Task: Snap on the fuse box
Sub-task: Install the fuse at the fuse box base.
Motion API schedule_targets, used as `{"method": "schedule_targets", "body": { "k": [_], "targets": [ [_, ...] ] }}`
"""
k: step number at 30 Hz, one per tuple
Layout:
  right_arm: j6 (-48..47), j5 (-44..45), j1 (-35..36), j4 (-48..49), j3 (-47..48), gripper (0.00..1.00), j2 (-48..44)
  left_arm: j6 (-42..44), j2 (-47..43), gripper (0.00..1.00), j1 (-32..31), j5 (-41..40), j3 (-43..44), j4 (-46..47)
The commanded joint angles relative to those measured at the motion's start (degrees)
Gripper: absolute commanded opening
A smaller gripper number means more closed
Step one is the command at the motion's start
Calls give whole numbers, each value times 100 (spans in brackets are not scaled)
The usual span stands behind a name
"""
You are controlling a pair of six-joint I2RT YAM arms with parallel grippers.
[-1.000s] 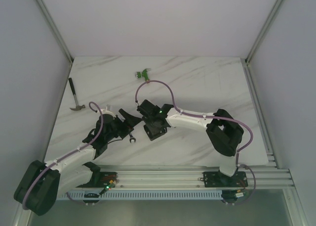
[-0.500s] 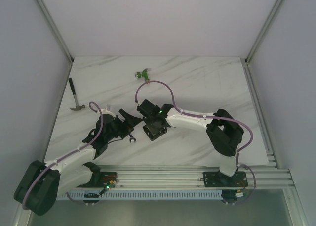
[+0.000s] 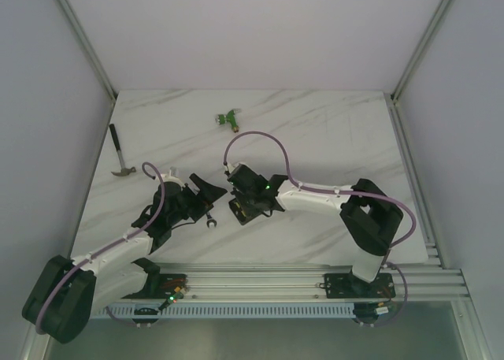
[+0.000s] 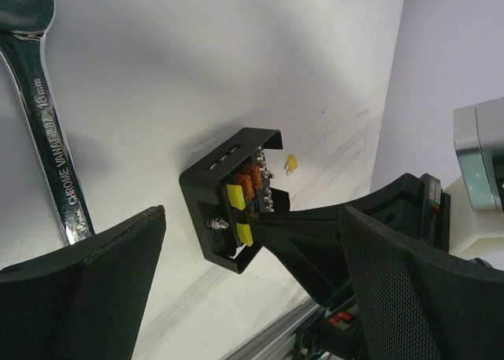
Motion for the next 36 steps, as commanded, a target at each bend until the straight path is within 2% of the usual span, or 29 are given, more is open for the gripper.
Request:
{"method": "schedule_targets", "body": {
  "k": [1, 8, 12, 15, 20, 21, 26, 33, 36],
  "targets": [
    [-126, 51, 18, -1182, -556, 0, 985, -12, -99, 100, 25, 75, -41, -95],
    [-362, 330, 20, -1396, 232, 0, 1785, -13, -133, 100, 25, 33, -48, -158],
    [-400, 311, 25, -1497, 274, 0, 1922, -1, -116, 100, 27, 15, -40, -156],
    [-349, 375, 34, -1510, 172, 0, 1826, 1, -105, 100, 25, 19, -36, -156],
    [-314, 242, 37, -1374, 314, 0, 1156, 0, -146, 100, 32, 45, -41, -162],
    [-331, 179, 32, -1336, 396, 1, 1047, -7, -155, 100, 26, 50, -41, -170],
    [-406, 66, 37, -1223, 784, 19, 624, -10, -222, 100, 25, 62, -45, -224],
    [-479, -76, 37, -1119, 985, 25, 309, -17, -263, 100, 9, 107, -44, -290],
    [-464, -94, 36, -1085, 949, 26, 159, -18, -226, 96, 2, 114, -43, -314]
  ]
}}
